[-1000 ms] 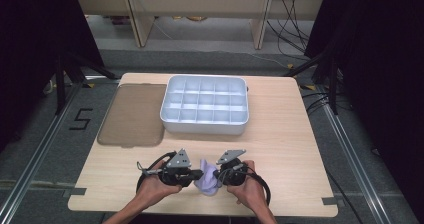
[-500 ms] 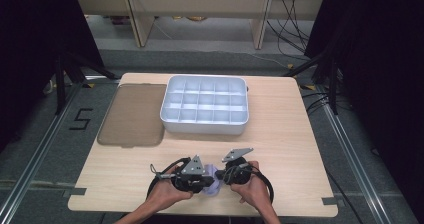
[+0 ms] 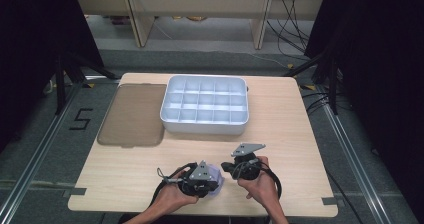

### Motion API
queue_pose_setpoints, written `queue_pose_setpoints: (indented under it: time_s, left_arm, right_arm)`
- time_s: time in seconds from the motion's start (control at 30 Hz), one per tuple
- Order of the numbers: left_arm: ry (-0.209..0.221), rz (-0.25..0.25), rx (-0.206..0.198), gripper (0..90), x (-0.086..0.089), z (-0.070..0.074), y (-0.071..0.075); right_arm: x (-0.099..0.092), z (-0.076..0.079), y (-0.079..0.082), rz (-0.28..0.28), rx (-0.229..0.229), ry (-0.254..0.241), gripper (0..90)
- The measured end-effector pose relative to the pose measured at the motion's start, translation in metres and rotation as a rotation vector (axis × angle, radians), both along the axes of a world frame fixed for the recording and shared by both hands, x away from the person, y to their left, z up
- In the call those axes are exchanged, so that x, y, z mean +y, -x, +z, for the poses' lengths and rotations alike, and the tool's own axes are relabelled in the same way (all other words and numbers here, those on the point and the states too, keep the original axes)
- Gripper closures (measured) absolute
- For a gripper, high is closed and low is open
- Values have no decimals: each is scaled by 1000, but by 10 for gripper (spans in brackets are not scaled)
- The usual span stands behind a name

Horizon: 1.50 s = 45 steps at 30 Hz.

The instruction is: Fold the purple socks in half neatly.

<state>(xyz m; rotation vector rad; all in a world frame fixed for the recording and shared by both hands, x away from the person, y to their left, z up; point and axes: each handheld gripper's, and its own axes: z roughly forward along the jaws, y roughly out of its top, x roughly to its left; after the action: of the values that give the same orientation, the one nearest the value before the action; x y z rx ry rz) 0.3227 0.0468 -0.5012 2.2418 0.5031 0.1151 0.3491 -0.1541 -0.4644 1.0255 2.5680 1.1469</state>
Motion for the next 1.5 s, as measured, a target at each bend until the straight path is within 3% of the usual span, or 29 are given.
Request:
queue_pose_setpoints:
  time_s: [0.07, 0.1, 0.2, 0.27, 0.3, 0.43, 0.5, 0.53, 0.57, 0.6, 0.67, 0.73, 0.83, 0.87, 0.9, 0.97, 1.03, 1.13, 1.17, 1.2, 1.23, 1.27, 1.37, 1.43, 1.47, 1.5]
  left_arm:
    - [-2, -3, -8, 860, -1, 0, 0]
    - [13, 16, 11, 860, -2, -1, 2]
    - [15, 16, 16, 860, -2, -1, 2]
    - [4, 16, 6, 859, -2, -1, 2]
    - [-19, -10, -8, 859, 0, 0, 1]
    - [10, 9, 17, 850, 0, 0, 2]
    - [51, 5, 30, 826, 2, 4, 2]
    - [65, 3, 33, 820, 5, 9, 2]
    - [104, 17, 29, 812, 9, 14, 1]
    - [111, 16, 12, 806, 13, 20, 0]
    - [133, 44, 11, 802, 20, 25, 1]
    - [115, 38, 20, 814, 23, 23, 1]
    - [52, 19, 59, 840, 19, 4, 7]
    - [32, 0, 47, 846, 18, 0, 5]
    - [46, 7, 57, 855, 18, -6, 6]
    - [45, 26, 74, 871, 20, -6, 4]
    - [12, 12, 22, 874, 22, -5, 3]
    - [30, 33, 40, 873, 21, -6, 3]
    - [21, 21, 26, 873, 22, -5, 2]
    - [6, 12, 9, 872, 23, -5, 0]
    - [25, 41, 35, 871, 23, -6, 1]
    - [16, 39, 19, 870, 24, -5, -1]
    - [7, 40, 4, 869, 24, -5, -5]
    - [11, 46, 18, 869, 22, -5, -5]
    - [-10, 31, 7, 869, 23, -4, -7]
    - [-9, 31, 9, 869, 23, -4, -7]
  right_arm:
    - [2, 5, 2, 5, 3, -11, 885]
    - [4, 7, 3, 16, 2, -19, 885]
    - [14, 6, 2, 64, -7, -16, 886]
    - [20, 1, 1, 73, -1, -9, 886]
    - [22, -1, 1, 78, 0, 3, 886]
    - [26, -10, -1, 91, 17, 77, 897]
    - [24, -15, -2, 75, 44, 105, 900]
    - [23, -18, -4, 80, 25, 106, 900]
    - [23, -18, -4, 78, 36, 106, 900]
    - [22, -17, -3, 70, 51, 101, 900]
    - [22, -20, -4, 72, 13, 98, 900]
    - [21, -18, -3, 72, 43, 104, 900]
    - [19, -19, -2, 67, 42, 105, 900]
    - [18, -19, -2, 73, 37, 106, 900]
    - [19, -19, -1, 71, 43, 100, 900]
    - [19, -19, -1, 75, 31, 107, 900]
    - [20, -20, 0, 64, 34, 104, 900]
    - [17, -18, 1, 63, 57, 109, 900]
    - [16, -17, 2, 53, 83, 103, 900]
    - [15, -18, 2, 58, 66, 108, 900]
    - [14, -17, 2, 56, 76, 105, 900]
    - [14, -18, 2, 70, 59, 111, 900]
    - [12, -16, 8, 43, 88, 120, 900]
    - [11, -16, 9, 35, 96, 119, 900]
    - [9, -18, 8, 61, 61, 124, 900]
    - [9, -17, 9, 50, 64, 123, 899]
